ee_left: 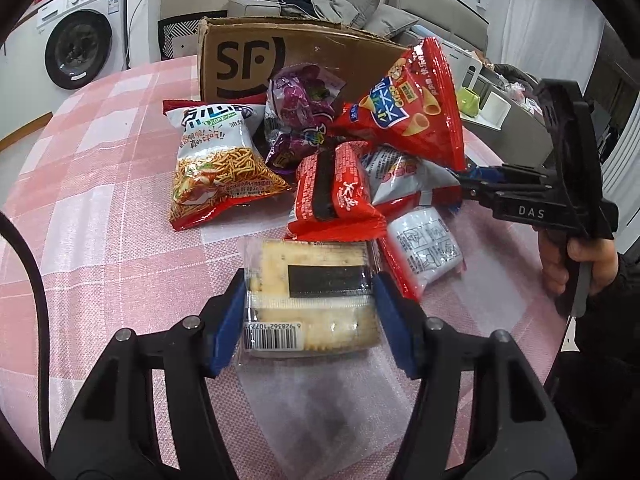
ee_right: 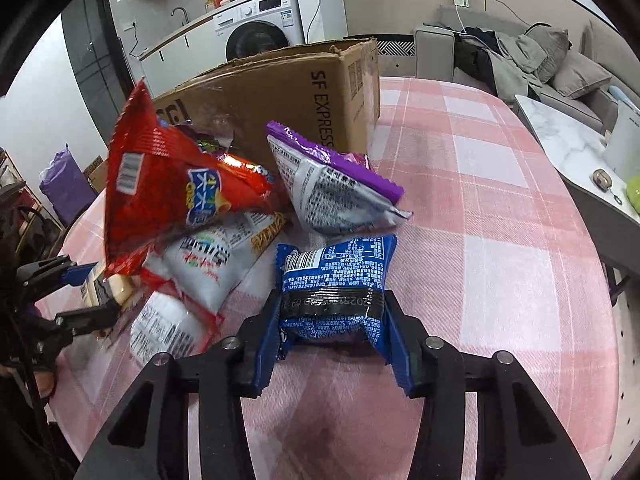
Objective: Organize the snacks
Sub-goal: 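Lift and carry the blue bag and cracker pack over the cardboard box with both grippers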
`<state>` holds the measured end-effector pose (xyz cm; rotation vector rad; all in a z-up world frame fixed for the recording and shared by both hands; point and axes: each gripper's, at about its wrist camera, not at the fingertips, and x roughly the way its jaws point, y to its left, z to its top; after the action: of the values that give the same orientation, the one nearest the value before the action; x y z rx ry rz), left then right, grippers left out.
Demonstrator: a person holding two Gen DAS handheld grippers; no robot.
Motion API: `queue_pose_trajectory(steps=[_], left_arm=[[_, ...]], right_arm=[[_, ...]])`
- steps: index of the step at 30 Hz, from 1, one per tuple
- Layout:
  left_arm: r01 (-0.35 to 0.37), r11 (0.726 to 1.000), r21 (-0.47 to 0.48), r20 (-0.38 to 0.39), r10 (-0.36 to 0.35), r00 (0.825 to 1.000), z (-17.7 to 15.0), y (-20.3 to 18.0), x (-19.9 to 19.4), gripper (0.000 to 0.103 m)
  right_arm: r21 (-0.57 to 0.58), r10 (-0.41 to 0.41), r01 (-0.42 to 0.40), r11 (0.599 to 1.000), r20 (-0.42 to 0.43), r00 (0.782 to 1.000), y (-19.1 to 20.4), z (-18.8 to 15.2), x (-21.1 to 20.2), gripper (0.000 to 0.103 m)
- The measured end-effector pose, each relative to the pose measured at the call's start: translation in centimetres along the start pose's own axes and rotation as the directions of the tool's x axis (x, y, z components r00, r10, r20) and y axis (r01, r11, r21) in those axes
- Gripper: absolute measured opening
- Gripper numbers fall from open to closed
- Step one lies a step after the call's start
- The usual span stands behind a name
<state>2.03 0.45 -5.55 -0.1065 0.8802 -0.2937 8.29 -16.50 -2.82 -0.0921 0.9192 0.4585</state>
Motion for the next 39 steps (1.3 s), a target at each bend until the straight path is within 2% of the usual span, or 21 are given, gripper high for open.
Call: queue_pose_trajectory(steps=[11, 23, 29, 39], left_arm=[[-0.023, 0.999, -0.030, 0.077, 0.025, 0.997, 0.4, 0.3, -3.5, 0.059], [-0.043, 0.998, -0.046, 0.175, 0.050, 0.983, 1.8, -0.2, -8.2, 0.059], [-0.065, 0.997, -0.042, 0.230, 0.073, 0.971, 3.3, -0.6, -9.9, 0.059], [-0.094, 0.995, -0.043, 0.324, 0.103, 0.940, 8.0, -1.1, -11.5, 0.059]], right_arm=[[0.006, 0.012, -0.012, 1.000, 0.083, 0.996, 0.5, -2.0, -4.1, 0.047], [-0.026, 0.044, -0.040, 0.999, 0.191, 0.981, 2.1, -1.3, -7.9, 0.047], [-0.041, 0.050, -0.042, 0.998, 0.225, 0.973, 2.6, -0.4, -9.5, 0.047], [-0.056, 0.054, -0.041, 0.998, 0.258, 0.965, 3.3, 1.8, -11.2, 0.047]])
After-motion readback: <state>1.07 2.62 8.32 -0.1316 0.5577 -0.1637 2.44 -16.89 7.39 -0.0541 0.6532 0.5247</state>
